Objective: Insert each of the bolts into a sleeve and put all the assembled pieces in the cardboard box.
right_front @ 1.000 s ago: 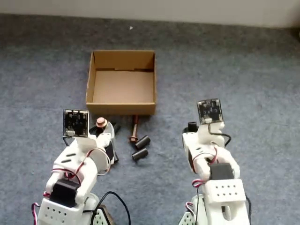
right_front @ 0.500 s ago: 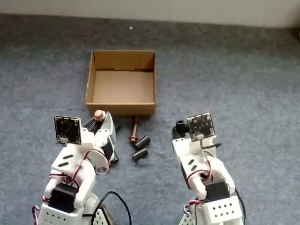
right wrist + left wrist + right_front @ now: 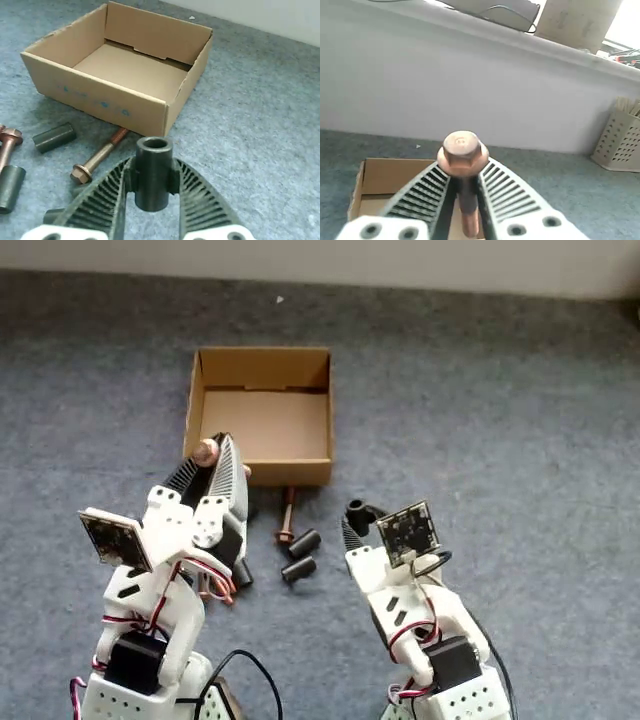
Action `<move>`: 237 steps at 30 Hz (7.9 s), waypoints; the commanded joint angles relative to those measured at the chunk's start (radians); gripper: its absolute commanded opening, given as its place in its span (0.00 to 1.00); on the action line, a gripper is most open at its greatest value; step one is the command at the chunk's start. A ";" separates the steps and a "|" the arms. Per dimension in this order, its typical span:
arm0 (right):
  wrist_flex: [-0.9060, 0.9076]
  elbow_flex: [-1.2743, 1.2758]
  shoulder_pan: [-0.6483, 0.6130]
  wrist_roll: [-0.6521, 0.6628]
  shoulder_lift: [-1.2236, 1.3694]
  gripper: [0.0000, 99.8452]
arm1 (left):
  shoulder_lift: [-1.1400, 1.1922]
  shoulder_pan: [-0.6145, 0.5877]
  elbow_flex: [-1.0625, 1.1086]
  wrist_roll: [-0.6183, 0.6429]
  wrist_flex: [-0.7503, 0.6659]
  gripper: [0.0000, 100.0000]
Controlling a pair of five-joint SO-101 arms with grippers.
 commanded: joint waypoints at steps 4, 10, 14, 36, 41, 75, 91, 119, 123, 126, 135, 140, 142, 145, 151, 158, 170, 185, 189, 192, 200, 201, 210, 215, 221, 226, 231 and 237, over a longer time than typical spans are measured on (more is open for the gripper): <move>-0.025 -0.016 -0.133 -0.005 -0.019 0.01 | -0.010 0.117 -0.008 -0.009 -0.075 0.01; -0.219 -0.007 -0.239 -0.002 -0.019 0.01 | -0.010 0.119 -0.002 -0.008 -0.071 0.01; -0.288 0.039 -0.271 -0.002 -0.019 0.01 | -0.010 0.120 -0.004 -0.008 -0.071 0.01; -0.383 0.165 -0.275 0.103 -0.019 0.01 | -0.004 0.191 -0.177 0.066 0.157 0.01; -0.384 0.165 -0.311 0.121 -0.019 0.01 | -0.005 0.191 -0.139 0.068 0.120 0.01; -0.386 0.165 -0.302 0.187 -0.019 0.01 | -0.010 0.254 -0.189 0.064 0.267 0.01; -0.383 0.165 -0.302 0.187 -0.019 0.01 | -0.010 0.254 -0.251 0.066 0.272 0.01; -0.377 0.165 -0.303 0.193 -0.019 0.01 | -0.002 0.254 -0.166 0.061 0.304 0.01; -0.357 0.165 -0.318 0.195 -0.019 0.01 | -0.005 0.254 -0.079 -0.008 0.189 0.01; -0.355 0.165 -0.318 0.195 -0.019 0.01 | -0.005 0.254 -0.061 -0.012 0.158 0.01; -0.355 0.165 -0.318 0.195 -0.019 0.01 | -0.004 0.160 -0.053 -0.041 0.158 0.06; -0.355 0.165 -0.318 0.195 -0.019 0.01 | -0.004 0.140 -0.004 -0.086 0.158 0.15; -0.355 0.165 -0.318 0.195 -0.019 0.01 | -0.004 0.140 0.001 -0.086 0.160 0.15; -0.355 0.165 -0.318 0.193 -0.019 0.01 | -0.004 0.140 0.001 -0.114 0.170 0.15; -0.355 0.165 -0.315 0.190 -0.019 0.01 | -0.005 0.143 -0.007 -0.149 0.226 0.15; -0.358 0.165 -0.252 0.187 -0.019 0.01 | -0.008 0.186 -0.064 -0.239 0.354 0.15; -0.354 0.165 -0.220 0.121 -0.019 0.01 | -0.010 0.174 -0.300 -0.235 0.695 0.27; -0.254 0.165 -0.099 0.048 -0.019 0.01 | -0.010 -0.297 -0.312 -0.273 0.700 0.00; -0.252 0.165 -0.097 0.046 -0.019 0.01 | -0.010 -0.387 -0.274 -0.288 0.735 0.01; -0.246 0.163 -0.097 0.044 -0.019 0.01 | -0.010 -0.412 -0.200 -0.293 0.758 0.01; -0.021 -0.082 -0.071 -0.032 -0.019 0.01 | -0.010 -0.433 0.068 -0.414 0.718 0.01; -0.004 -0.116 -0.076 -0.031 -0.019 0.01 | -0.010 -0.433 0.082 -0.427 0.712 0.01; -0.030 -0.298 -0.076 -0.031 0.180 0.00 | -0.008 -0.429 0.116 -0.433 0.709 0.01; -0.139 -0.489 -0.074 -0.031 0.524 0.00 | -0.008 -0.427 0.134 -0.433 0.689 0.01; -0.153 -0.763 -0.074 -0.029 0.917 0.00 | -0.008 -0.429 0.134 -0.433 0.690 0.01; -0.154 -0.963 -0.071 -0.029 1.168 0.00 | -0.008 -0.429 0.134 -0.433 0.690 0.01; -0.275 -1.095 -0.061 -0.031 1.376 0.00 | -0.008 -0.429 0.134 -0.434 0.692 0.01; -0.458 -1.147 -0.050 0.025 1.590 0.01 | -0.008 -0.433 0.134 -0.434 0.692 0.01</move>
